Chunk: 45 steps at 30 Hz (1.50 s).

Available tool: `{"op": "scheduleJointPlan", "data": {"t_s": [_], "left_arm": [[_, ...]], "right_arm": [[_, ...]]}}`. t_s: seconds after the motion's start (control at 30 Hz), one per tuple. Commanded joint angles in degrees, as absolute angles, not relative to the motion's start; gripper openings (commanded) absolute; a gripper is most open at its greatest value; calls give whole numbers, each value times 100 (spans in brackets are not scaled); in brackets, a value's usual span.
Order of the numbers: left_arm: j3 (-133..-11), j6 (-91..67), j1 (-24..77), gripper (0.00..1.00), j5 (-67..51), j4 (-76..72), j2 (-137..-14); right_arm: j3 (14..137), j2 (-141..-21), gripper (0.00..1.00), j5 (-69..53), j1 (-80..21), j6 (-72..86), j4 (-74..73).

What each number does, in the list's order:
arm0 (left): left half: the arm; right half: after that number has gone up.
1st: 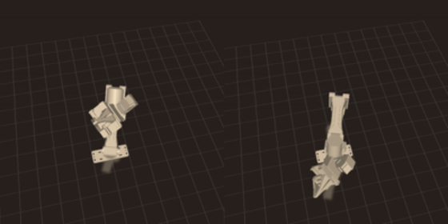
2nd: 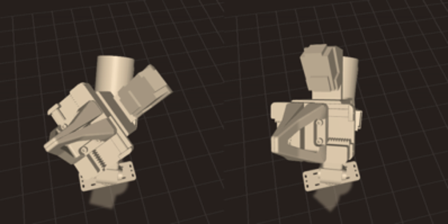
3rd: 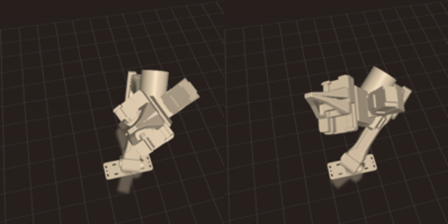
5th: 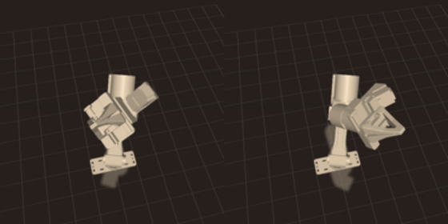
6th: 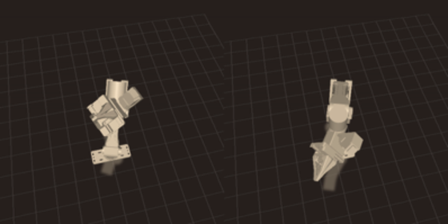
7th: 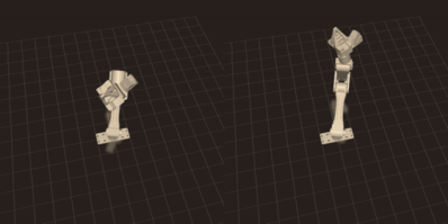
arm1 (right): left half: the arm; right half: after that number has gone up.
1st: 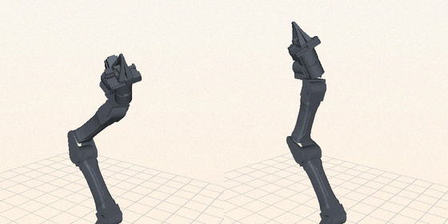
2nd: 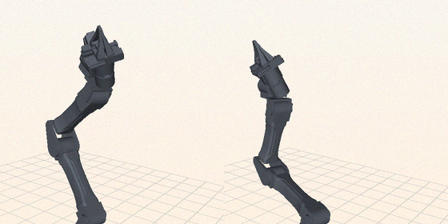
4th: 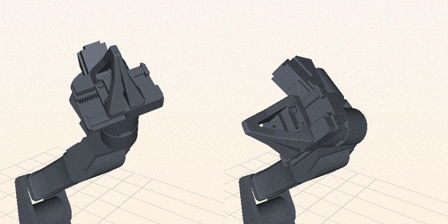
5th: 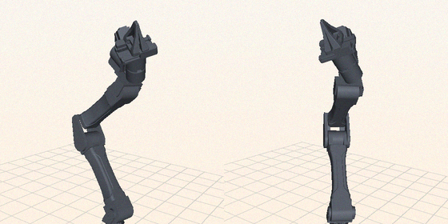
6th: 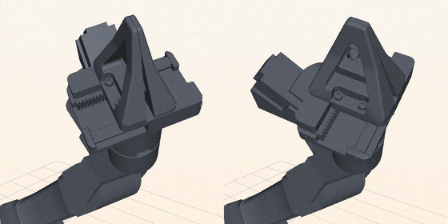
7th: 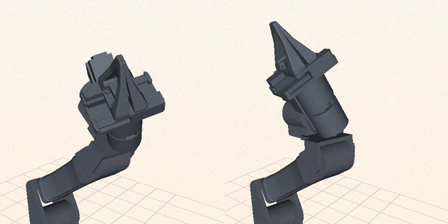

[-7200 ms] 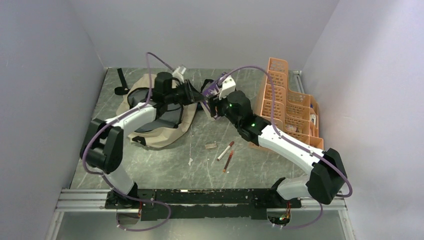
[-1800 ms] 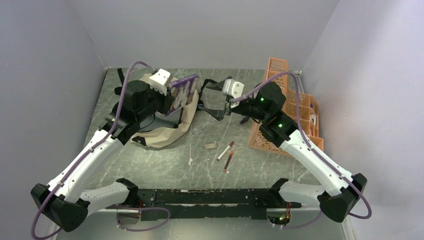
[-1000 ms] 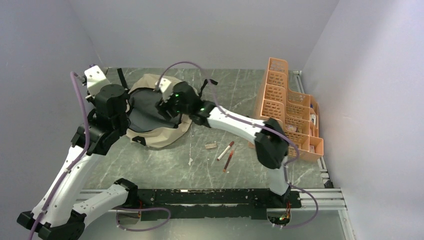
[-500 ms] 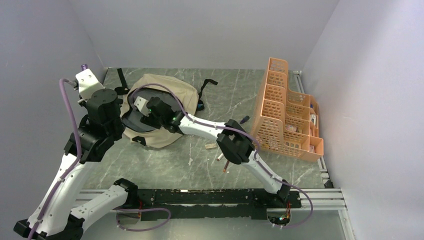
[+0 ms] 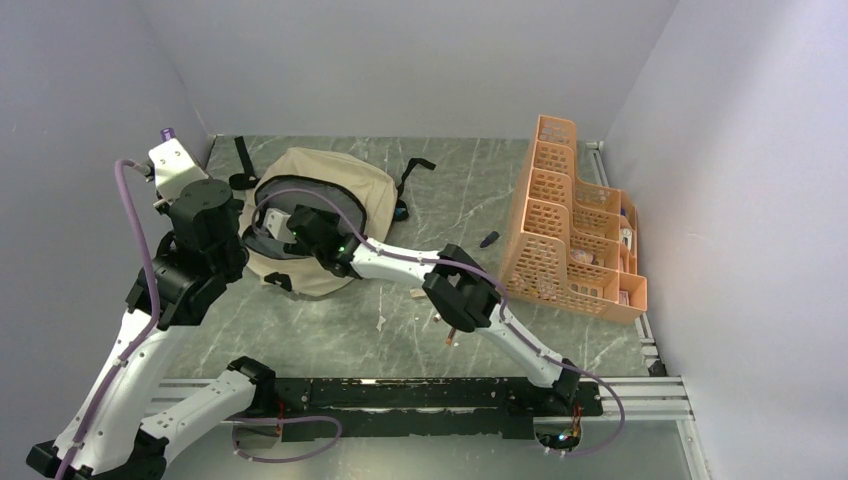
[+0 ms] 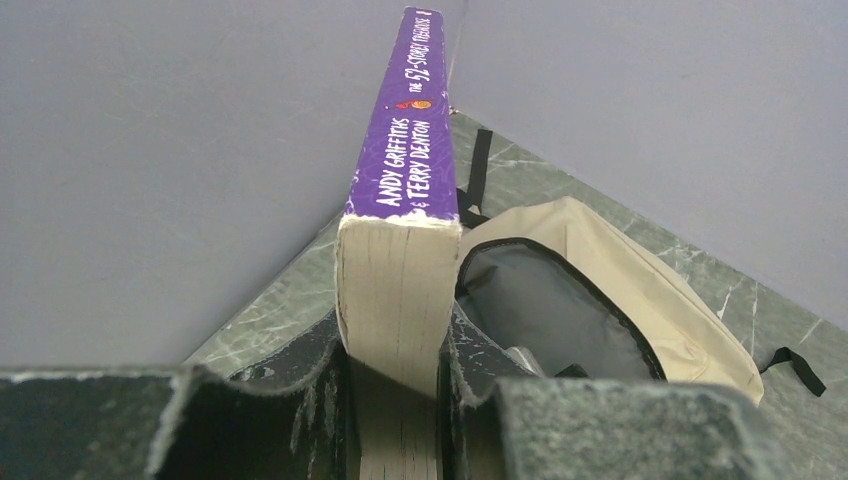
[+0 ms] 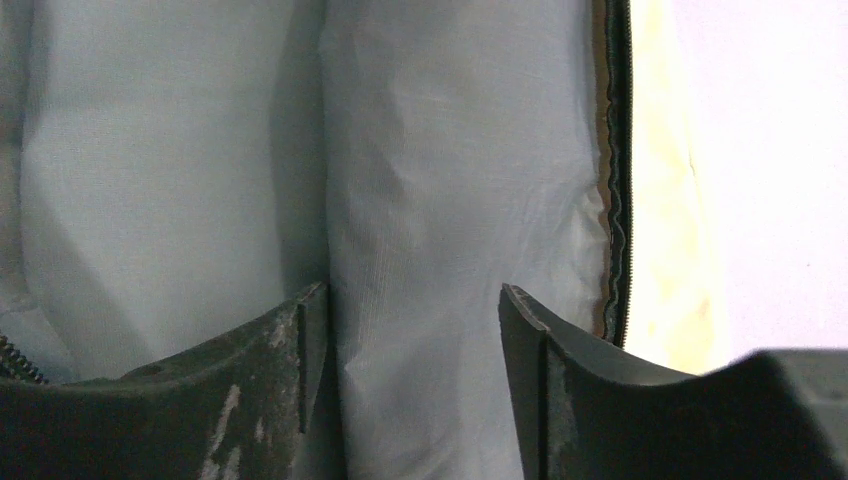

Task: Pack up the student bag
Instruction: Place the book in the student bag.

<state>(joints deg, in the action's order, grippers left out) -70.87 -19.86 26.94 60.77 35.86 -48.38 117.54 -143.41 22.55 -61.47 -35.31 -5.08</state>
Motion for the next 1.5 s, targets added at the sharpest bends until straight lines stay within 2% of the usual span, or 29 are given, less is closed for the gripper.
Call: {"op": "scheduleJointPlan", "data": {"t_s": [0.0,0.07,0.33,0.43,0.7,0.97,1.23,1.47], "left_arm": [[-7189,-2000,2689,5,6104,3410,-4793],[-7257,-2155,2689,5,6099,3582,-4807],[-7317,-3019,2685,5,6035,4535,-4758],[-7372,-3277,2689,5,6123,4826,-4717],[-7293,-3360,2688,5,5980,4914,-4644],[-6426,-3678,2686,5,4378,4158,-4702],[-6316,-4260,2623,5,3406,3792,-5025],[-6145,-4708,1800,5,2064,3582,-5519]], "right_arm": [[11817,-14367,61,2533,-6194,-3664,-133],[11808,-14259,55,2513,-6193,-3591,-79],[11734,-13956,9,2054,-6117,-3102,-231],[11558,-13796,0,1670,-5980,-2563,-184],[11541,-13404,0,636,-5581,-1693,-190],[11683,-13209,0,67,-5256,-1223,-35],[11742,-13166,0,88,-5144,-1020,185],[11330,-12857,0,98,-5109,-768,675]]}}
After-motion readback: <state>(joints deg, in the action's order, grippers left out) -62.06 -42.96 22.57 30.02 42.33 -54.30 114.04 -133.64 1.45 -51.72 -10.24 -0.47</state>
